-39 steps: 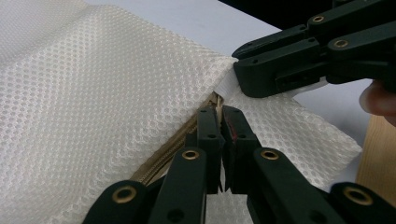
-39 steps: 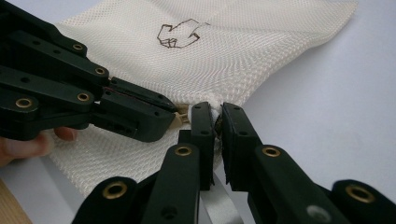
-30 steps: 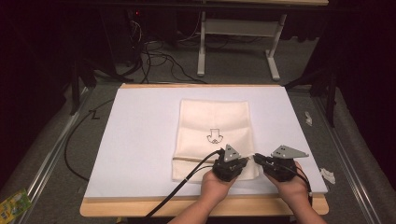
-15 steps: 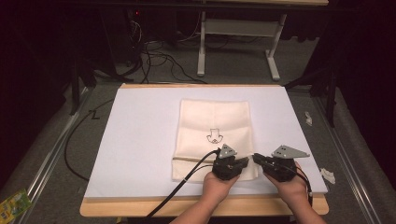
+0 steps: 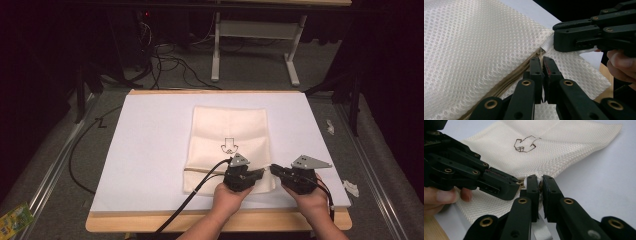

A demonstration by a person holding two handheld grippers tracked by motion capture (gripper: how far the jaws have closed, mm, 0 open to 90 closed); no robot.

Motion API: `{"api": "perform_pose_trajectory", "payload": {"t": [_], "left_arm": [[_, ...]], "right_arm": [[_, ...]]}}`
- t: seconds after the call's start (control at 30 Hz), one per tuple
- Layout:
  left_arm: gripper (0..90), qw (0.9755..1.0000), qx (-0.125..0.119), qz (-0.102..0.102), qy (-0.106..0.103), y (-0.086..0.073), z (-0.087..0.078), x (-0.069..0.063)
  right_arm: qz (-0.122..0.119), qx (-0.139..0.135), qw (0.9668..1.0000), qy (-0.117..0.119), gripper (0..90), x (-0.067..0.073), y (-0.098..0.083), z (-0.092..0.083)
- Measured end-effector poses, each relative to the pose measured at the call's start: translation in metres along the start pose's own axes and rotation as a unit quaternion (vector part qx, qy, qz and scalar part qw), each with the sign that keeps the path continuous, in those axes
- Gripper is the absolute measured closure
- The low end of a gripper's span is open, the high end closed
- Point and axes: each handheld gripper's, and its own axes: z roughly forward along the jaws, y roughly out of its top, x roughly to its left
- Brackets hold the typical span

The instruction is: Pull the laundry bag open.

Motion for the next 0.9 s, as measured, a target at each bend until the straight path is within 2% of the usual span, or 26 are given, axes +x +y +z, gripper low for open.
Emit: {"api": "perform_pose_trajectory", "payload": {"t": [0.27, 0.43, 0.53, 0.6, 0.73, 0.8, 0.9], "left_arm": [[87.6, 1.0, 0.005, 0.0, -0.009, 0.0014, -0.0013, 0.0035], [87.6, 0.9999, 0.012, -0.001, -0.005, 0.0021, -0.0015, 0.0044], [87.7, 0.9998, 0.014, 0.013, 0.006, 0.0026, 0.0, 0.0009], [87.6, 0.9997, 0.021, 0.011, 0.007, 0.0036, 0.0022, -0.0009], [87.7, 0.9997, 0.021, 0.01, 0.007, 0.0025, 0.003, 0.0008], [87.8, 0.9999, 0.014, -0.004, -0.006, 0.0007, 0.0015, 0.0042], [87.9, 0.9999, 0.0, -0.007, -0.01, 0.0022, -0.0022, 0.0042]], "right_arm": [[-0.002, -0.001, 1.0, -0.002, 86.3, 0.001, 0.0017, 0.0002], [-0.003, 0.0, 1.0, 0.001, 86.7, 0.0009, 0.0019, 0.0008], [-0.001, -0.001, 0.9999, 0.011, 86.9, 0.0013, 0.0013, 0.0011], [-0.006, 0.001, 0.9999, 0.009, 87.0, 0.003, -0.0002, 0.0022], [-0.005, 0.002, 1.0, 0.007, 87.0, 0.0026, -0.0019, 0.0027], [-0.004, 0.001, 1.0, 0.007, 87.2, 0.0015, 0.0001, 0.001], [-0.009, -0.01, 0.9999, 0.006, 87.3, 0.0027, 0.0054, -0.002]]}}
